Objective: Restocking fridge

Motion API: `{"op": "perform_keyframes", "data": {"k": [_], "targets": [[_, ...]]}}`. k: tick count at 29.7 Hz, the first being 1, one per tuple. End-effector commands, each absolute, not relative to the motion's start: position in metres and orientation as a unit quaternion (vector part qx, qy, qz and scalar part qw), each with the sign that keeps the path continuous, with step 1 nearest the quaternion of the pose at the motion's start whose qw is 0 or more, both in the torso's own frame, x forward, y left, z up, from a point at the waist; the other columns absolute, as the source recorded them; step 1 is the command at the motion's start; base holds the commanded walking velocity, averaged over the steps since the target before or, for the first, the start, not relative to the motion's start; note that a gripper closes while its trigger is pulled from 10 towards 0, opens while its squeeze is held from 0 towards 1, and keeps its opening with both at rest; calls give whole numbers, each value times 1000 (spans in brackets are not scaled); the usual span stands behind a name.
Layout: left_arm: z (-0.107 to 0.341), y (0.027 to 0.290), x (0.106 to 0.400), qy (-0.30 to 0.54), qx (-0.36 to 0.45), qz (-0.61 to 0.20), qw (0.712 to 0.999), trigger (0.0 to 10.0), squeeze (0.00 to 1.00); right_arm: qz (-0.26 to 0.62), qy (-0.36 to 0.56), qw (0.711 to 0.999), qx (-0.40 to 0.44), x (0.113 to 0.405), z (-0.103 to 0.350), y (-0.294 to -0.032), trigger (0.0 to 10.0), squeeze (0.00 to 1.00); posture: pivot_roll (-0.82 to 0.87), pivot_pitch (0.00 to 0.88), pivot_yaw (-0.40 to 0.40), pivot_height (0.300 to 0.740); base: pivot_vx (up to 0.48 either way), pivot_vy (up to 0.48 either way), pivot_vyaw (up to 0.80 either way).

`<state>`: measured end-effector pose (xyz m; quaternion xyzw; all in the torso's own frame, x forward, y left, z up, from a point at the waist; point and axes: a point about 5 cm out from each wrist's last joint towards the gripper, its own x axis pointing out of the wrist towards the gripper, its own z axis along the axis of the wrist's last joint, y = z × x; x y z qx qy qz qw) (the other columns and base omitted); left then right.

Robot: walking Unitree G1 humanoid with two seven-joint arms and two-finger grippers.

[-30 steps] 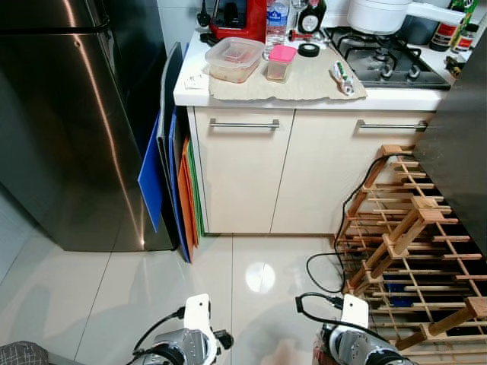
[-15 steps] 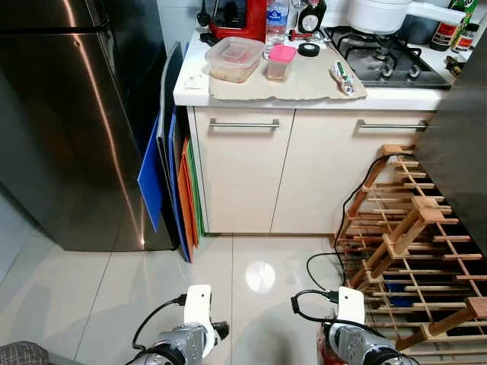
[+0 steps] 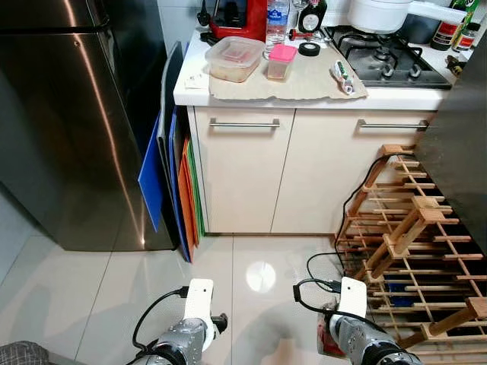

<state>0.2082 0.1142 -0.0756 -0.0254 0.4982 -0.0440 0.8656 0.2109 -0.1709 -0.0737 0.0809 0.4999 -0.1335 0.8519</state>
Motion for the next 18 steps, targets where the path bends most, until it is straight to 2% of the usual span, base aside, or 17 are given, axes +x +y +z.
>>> {"op": "perform_keyframes", "data": {"k": [1,4,10,14,18], "targets": [[-77,114,205,503,-19,-46,863,10000,0,-142,499,851,81,210,-74,-172,10000,0,96,0,-8,740,0,0,0],[-79,113,203,510,-29,-39,859,10000,0,-151,501,848,88,209,-74,-172,10000,0,95,0,-12,740,0,0,0],[-77,111,205,494,-7,-78,866,10000,0,-153,506,845,79,208,-75,-174,10000,0,99,0,-18,740,0,0,0],[-77,108,204,484,-65,-39,872,10000,0,-153,508,844,75,207,-75,-176,10000,0,114,0,-29,740,0,0,0],[-77,107,205,479,-63,-39,875,10000,0,-152,510,843,74,207,-75,-177,10000,0,117,0,-34,740,0,0,0]]}}
